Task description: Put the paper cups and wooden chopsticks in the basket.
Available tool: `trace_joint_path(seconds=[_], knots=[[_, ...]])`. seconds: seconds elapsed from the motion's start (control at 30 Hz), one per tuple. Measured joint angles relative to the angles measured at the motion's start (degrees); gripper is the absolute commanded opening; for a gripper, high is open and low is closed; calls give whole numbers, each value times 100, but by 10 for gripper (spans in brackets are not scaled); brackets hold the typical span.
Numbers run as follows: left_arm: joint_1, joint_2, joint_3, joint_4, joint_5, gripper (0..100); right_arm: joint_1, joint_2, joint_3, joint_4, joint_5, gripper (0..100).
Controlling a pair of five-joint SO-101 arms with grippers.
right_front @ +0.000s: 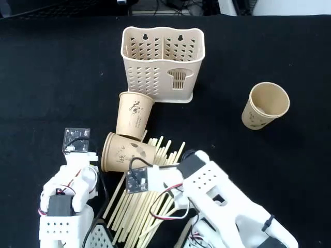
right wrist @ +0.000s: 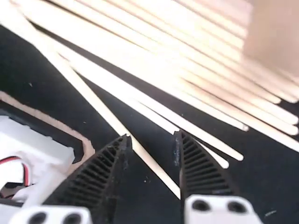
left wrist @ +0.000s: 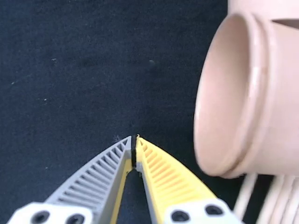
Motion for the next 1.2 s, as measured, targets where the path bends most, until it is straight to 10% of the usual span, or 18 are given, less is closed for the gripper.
trace_joint_path(seconds=[0.33, 0.9, 1.2], knots=[[-1829, 0, 0, 0, -193, 33, -53, -105, 686, -1099, 0, 162], [-1943, 0, 0, 18, -1125, 33, 62, -114, 774, -1635, -888, 28], [-1943, 0, 0, 18, -1125, 33, 1837, -35, 246, -1635, -290, 14]])
